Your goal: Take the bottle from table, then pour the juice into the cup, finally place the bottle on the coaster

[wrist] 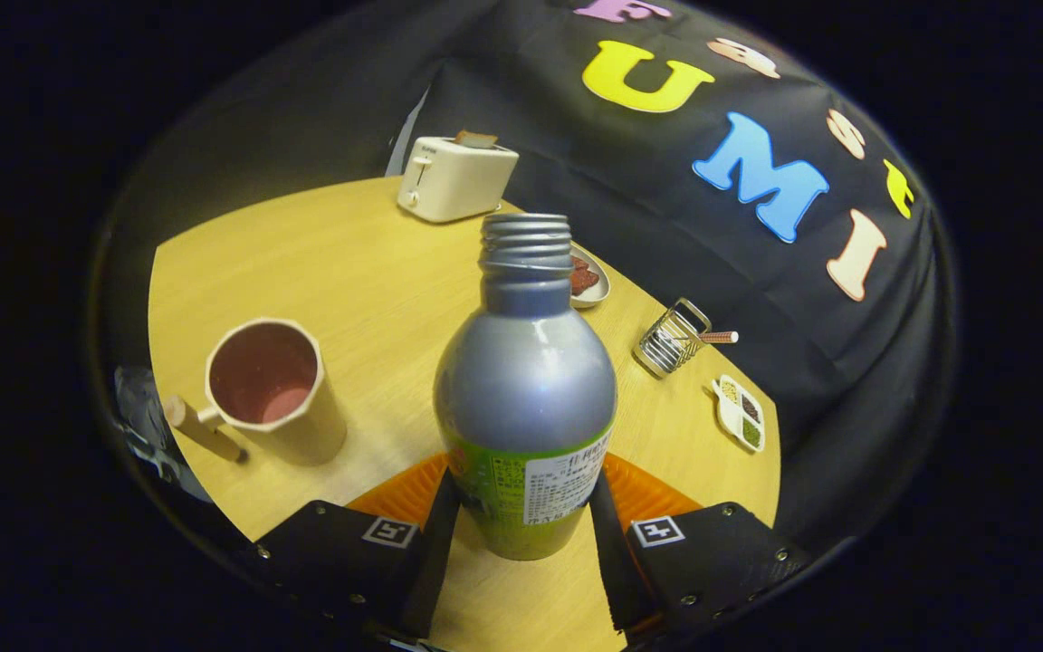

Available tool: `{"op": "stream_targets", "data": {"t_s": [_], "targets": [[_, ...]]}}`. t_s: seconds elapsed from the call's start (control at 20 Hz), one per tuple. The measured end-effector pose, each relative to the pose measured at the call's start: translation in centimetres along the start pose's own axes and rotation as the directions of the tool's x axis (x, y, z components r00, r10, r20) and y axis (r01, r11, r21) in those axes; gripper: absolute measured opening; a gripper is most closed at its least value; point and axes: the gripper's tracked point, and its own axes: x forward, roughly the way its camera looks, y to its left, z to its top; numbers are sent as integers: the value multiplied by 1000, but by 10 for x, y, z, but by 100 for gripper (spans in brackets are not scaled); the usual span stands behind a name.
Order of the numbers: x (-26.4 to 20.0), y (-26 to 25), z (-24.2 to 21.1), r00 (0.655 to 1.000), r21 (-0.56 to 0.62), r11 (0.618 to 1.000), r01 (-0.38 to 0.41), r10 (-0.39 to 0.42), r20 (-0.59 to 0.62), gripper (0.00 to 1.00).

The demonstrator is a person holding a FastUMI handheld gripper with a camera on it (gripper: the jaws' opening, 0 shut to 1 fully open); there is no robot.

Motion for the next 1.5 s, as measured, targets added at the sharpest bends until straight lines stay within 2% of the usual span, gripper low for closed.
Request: {"op": "stream_targets", "data": {"t_s": [0.5,0.95,1.1,1.5], "targets": [[40,-23,37,988,207,977,-50,18,151,71],[80,-40,70,963,396,910,-122,12,270,72],[102,-45,75,961,427,896,-124,0,278,72],[139,-49,69,964,398,915,-65,-45,261,74]]}}
